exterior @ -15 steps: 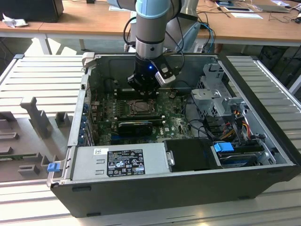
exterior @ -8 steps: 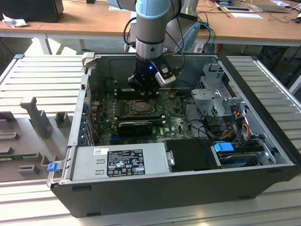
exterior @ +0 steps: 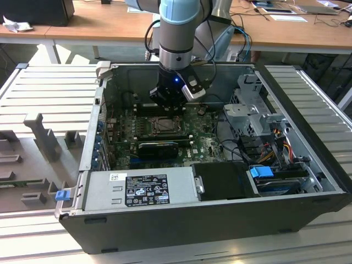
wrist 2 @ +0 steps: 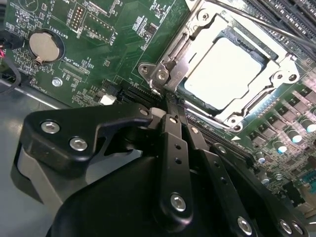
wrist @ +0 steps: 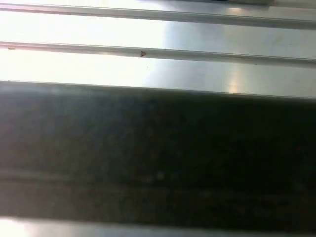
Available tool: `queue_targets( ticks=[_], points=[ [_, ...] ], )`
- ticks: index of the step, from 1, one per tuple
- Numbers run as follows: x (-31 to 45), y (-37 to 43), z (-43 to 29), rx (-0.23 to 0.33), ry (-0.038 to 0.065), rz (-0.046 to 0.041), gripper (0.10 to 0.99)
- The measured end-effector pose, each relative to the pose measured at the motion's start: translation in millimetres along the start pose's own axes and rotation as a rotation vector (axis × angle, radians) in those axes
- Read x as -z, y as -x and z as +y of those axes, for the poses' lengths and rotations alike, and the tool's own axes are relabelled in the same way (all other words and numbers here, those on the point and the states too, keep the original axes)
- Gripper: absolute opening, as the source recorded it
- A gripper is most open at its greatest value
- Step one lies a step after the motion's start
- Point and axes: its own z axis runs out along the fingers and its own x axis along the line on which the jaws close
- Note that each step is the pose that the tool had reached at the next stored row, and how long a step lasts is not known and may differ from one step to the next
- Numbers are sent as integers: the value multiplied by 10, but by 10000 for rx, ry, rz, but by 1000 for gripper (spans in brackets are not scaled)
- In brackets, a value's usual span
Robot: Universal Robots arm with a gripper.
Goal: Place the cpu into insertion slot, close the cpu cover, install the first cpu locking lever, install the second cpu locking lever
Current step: 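Install the first cpu locking lever, then install the second cpu locking lever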
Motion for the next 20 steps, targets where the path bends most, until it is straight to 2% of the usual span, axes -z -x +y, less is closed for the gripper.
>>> queue_targets(
  ticks=[1,3,20],
  points=[
    [13,0,1,1,2,-1,106],
    [151,1,9,1,-3,1,106],
    [161,-3,-63,2,-2,1,106]
  ],
)
